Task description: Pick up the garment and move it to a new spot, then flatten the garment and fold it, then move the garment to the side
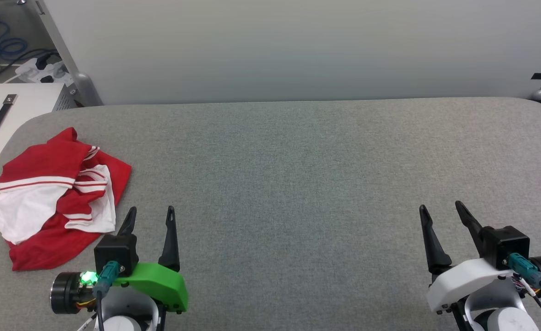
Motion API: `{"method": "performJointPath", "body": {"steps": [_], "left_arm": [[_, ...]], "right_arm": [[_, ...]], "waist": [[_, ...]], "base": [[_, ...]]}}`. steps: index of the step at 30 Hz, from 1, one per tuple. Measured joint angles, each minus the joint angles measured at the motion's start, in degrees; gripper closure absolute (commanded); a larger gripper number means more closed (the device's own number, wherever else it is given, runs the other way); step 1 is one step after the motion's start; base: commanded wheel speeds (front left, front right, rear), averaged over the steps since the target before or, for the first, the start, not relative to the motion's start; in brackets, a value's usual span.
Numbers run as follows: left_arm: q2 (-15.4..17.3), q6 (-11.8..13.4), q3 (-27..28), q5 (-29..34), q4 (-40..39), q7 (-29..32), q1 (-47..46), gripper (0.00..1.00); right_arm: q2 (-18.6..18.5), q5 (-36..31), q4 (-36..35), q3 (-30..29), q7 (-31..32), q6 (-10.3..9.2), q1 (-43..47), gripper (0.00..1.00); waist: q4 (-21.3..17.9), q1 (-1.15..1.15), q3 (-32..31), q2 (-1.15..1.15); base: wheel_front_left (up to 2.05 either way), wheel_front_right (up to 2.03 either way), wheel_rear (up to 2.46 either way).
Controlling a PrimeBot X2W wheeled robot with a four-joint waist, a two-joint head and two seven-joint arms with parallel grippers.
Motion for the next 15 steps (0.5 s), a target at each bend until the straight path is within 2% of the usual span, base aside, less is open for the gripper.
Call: {"method": "performJointPath", "body": {"steps": [15], "left_arm": [[0.0,-0.5,-0.2,-1.7,0.0,-1.6,0.0,0.00]], "right_arm": [[0.0,2.3,-0.7,0.1,-1.8,0.00,-0.1,0.00]], "waist": [[0.0,0.00,0.3,0.00]], "base": [[0.00,0.00,0.00]]}}
